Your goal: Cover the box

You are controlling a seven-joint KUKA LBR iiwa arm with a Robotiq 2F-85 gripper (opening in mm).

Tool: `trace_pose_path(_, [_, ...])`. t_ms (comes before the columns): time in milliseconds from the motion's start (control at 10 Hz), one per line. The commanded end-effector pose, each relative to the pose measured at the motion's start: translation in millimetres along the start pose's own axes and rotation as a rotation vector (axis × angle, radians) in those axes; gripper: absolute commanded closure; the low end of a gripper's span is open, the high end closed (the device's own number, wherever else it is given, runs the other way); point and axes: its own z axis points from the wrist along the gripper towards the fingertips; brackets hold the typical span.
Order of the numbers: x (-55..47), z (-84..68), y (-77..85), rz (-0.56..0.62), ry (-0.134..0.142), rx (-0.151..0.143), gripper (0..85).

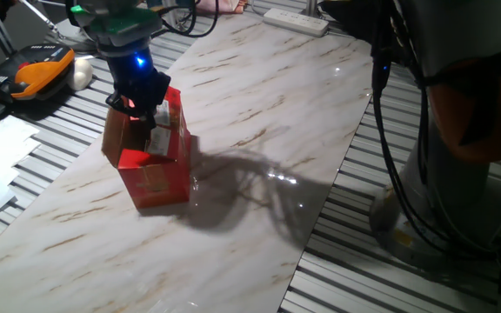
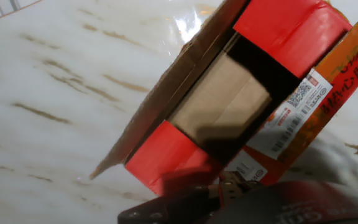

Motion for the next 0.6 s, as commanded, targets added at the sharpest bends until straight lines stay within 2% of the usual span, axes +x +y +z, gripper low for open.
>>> trace_pose_path(0, [-0.5,-0.3,-0.4,0.018,0.0,-0.018,85.0])
trace_pose_path(200, [-1.3,0.7,-1.9,0.011,-0.001,-0.014,85.0])
trace_pose_path(300, [-2.9,2.3,-6.0,-0.014,-0.002,0.007,85.0])
trace_pose_path(400, [-6.8,7.1,-16.5,-0.054,-0.011,0.038,85.0])
trace_pose_path(500, [-12.2,13.5,-33.5,-0.087,-0.025,0.026,85.0])
